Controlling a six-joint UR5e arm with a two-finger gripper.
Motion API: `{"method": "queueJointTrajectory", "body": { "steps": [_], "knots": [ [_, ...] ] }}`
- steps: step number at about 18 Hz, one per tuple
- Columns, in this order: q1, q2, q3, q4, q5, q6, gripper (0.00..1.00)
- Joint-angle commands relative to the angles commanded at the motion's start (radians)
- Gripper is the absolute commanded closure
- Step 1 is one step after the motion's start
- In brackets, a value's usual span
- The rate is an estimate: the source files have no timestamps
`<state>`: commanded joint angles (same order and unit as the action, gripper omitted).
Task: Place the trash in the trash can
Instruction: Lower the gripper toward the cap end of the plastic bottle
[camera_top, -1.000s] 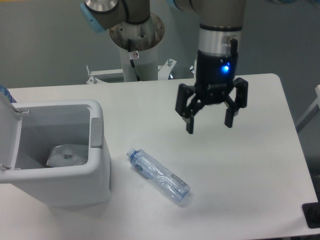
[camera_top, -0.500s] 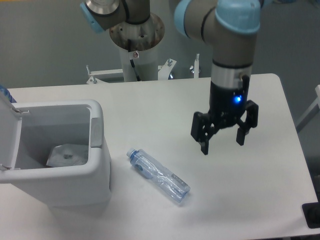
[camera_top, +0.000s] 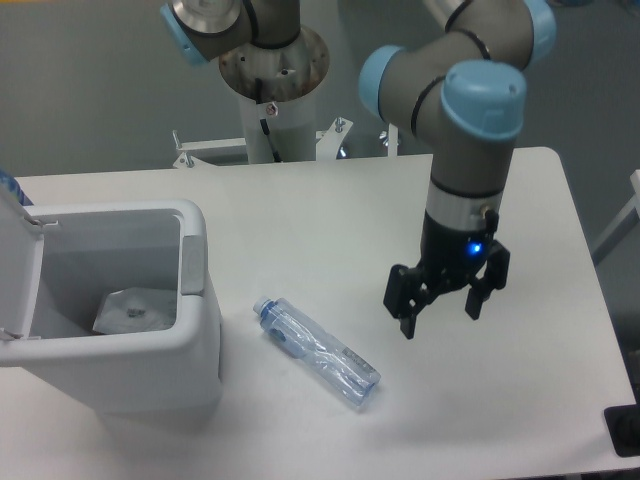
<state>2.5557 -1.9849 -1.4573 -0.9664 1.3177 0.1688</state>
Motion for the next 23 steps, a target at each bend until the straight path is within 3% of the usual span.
{"method": "queueJointTrajectory", "body": {
  "steps": [12, 23],
  "knots": [
    [-0.071, -0.117, -0.003, 0.006, 0.068, -0.195, 0.0],
    [-0.137, -0.173, 0.006, 0.006, 0.143, -0.273, 0.0]
  ]
}}
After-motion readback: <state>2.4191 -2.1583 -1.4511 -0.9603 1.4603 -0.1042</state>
